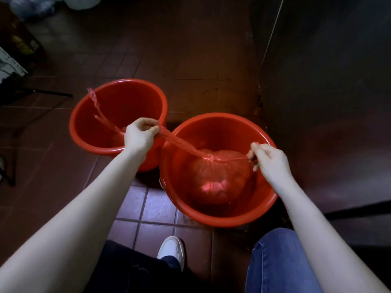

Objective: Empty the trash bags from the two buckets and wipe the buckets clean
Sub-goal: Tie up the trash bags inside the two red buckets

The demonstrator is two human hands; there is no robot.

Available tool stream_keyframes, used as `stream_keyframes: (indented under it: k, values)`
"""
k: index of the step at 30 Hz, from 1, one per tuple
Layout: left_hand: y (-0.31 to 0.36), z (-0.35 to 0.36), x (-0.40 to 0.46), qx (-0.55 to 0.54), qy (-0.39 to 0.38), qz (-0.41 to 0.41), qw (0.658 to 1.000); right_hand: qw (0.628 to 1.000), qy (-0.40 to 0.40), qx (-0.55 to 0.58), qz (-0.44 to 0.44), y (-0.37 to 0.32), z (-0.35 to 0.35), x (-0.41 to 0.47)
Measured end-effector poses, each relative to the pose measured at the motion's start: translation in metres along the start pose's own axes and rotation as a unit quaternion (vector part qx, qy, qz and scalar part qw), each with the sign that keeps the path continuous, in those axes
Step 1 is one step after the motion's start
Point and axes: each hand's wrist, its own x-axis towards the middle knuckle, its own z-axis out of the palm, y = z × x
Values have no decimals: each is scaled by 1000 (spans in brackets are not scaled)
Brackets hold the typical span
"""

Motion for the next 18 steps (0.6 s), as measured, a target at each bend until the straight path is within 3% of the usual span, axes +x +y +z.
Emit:
stream_keyframes:
  k: [2,4,9,14,18]
  values:
    - [5,6,-9,74,-82,86,990,996,-80,-42,-20,1,11,1]
    - [5,12,-16,193,-158,152,956,984,-146,-100,-7,9,22,2]
    - [-2,10,-9,327,-252,179,893,967,-149,-205,-33,19,49,15]
    - [-31,-8,-14,422,-315,199,827,862,-303,-406,-29,35,106,34]
    - [-48,-21,-14,389,-325,211,836,803,-341,-489,-9,54,141,46]
